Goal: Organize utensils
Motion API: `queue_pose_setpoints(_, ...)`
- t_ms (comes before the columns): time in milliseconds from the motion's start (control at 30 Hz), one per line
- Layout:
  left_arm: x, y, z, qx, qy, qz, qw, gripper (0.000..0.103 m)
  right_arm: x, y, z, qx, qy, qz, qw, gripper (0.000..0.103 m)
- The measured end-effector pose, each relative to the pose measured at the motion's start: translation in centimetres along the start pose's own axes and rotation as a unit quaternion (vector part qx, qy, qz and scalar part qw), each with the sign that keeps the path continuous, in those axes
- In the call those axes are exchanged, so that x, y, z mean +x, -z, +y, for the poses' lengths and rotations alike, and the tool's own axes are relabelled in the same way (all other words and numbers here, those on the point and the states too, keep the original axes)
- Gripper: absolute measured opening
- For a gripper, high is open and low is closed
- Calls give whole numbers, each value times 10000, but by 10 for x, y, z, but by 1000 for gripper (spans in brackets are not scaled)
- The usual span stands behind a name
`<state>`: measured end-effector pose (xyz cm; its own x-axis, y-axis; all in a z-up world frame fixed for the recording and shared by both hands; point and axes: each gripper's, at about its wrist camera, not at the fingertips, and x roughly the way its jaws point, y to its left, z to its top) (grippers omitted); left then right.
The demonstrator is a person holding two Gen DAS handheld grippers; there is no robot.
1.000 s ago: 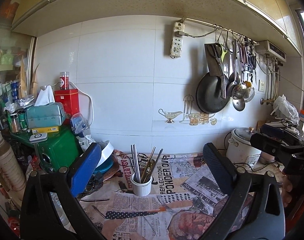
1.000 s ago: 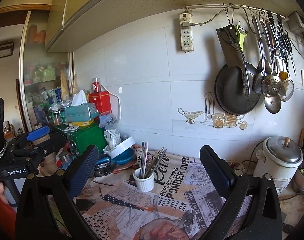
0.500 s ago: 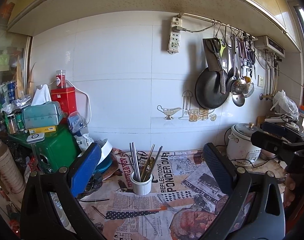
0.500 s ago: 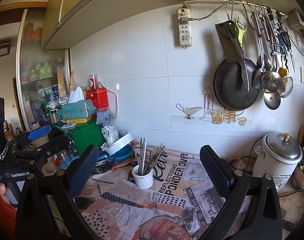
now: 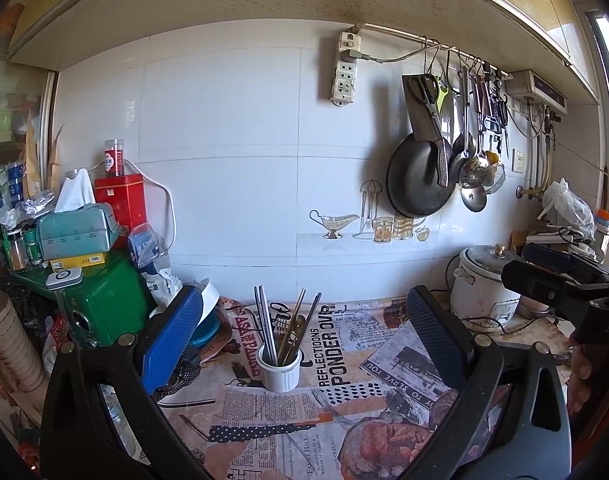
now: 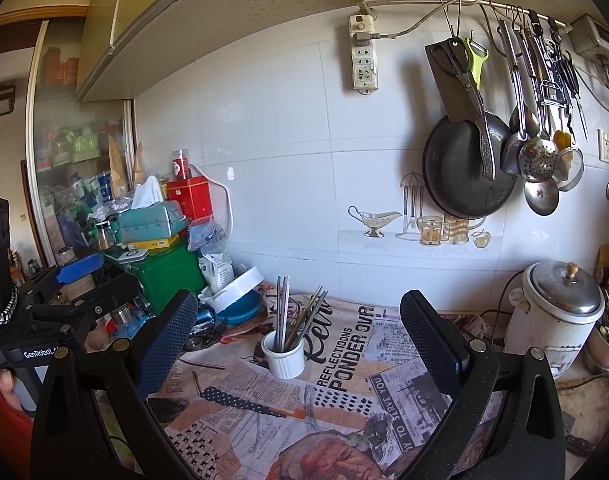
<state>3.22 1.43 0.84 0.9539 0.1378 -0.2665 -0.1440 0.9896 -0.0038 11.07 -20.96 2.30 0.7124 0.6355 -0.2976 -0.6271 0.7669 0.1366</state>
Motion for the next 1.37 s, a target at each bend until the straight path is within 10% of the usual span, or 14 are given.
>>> queue_pose_setpoints(1367,13,-4,8,-210,244,0,9995,102,6,-1,-13,112,105,-11,9999,101)
